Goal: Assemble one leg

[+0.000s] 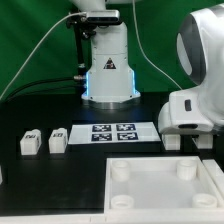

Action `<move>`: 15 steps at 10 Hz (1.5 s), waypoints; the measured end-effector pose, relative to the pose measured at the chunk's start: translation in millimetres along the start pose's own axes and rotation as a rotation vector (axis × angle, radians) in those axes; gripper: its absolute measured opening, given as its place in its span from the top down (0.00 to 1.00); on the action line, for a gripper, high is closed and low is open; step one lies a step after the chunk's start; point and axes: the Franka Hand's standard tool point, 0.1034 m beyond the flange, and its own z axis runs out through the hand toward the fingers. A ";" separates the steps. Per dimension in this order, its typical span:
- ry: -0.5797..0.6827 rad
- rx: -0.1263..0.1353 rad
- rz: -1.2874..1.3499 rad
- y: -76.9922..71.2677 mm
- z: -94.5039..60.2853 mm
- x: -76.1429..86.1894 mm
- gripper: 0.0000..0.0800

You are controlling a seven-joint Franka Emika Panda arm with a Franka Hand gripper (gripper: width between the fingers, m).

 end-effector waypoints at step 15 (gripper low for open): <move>0.583 0.027 -0.136 38.5 -176.1 -33.0 0.63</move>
Offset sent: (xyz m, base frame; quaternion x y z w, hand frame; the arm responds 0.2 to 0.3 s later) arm 0.0000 0.0000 0.0000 0.0000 0.0000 0.0000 1.0000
